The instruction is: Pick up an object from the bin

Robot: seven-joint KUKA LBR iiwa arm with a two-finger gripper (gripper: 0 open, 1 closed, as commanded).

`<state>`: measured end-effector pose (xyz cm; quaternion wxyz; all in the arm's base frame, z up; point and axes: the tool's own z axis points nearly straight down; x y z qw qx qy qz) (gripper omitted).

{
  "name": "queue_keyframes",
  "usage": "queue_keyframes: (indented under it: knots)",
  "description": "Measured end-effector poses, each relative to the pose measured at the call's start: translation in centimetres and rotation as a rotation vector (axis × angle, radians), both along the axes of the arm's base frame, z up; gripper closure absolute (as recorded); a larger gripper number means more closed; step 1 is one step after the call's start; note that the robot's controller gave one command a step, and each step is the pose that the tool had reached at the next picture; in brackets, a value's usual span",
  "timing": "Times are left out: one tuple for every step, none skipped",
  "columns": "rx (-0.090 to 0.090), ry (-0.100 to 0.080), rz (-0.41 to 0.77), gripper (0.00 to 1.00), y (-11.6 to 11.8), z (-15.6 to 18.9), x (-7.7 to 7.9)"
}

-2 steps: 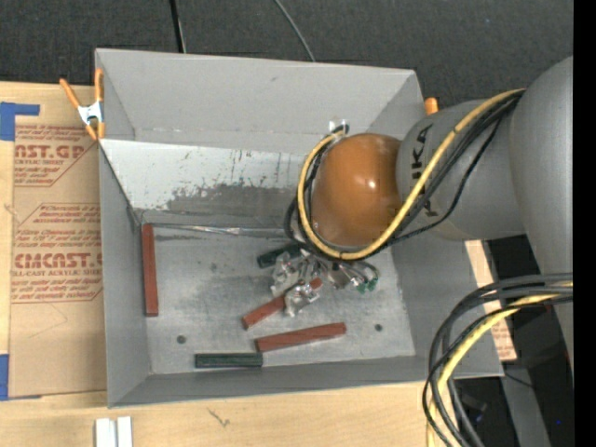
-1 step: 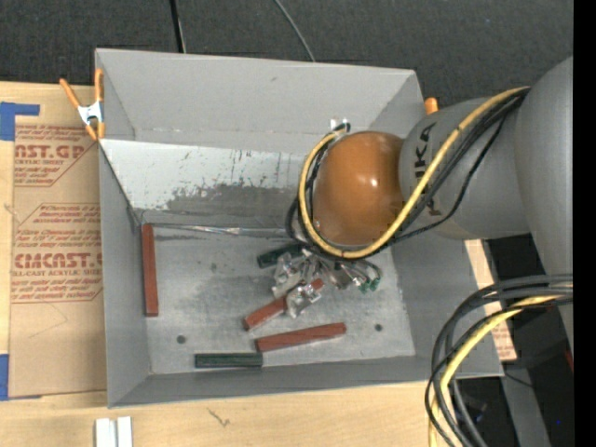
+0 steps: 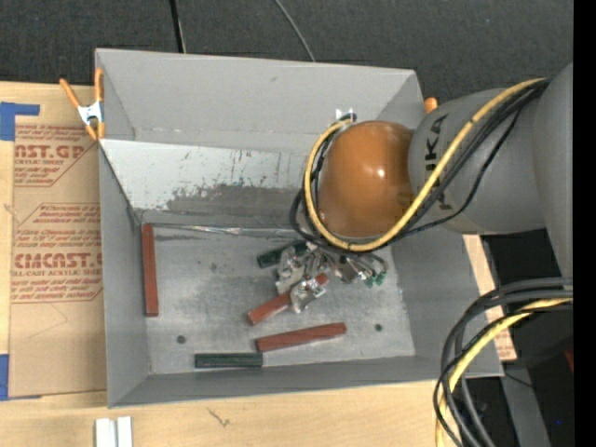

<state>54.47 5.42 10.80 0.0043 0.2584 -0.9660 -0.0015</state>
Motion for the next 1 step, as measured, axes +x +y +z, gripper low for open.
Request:
queue_keyframes:
  knots:
    - [0.000,-0.008,0.000,1.00,0.02,1.83,0.24]
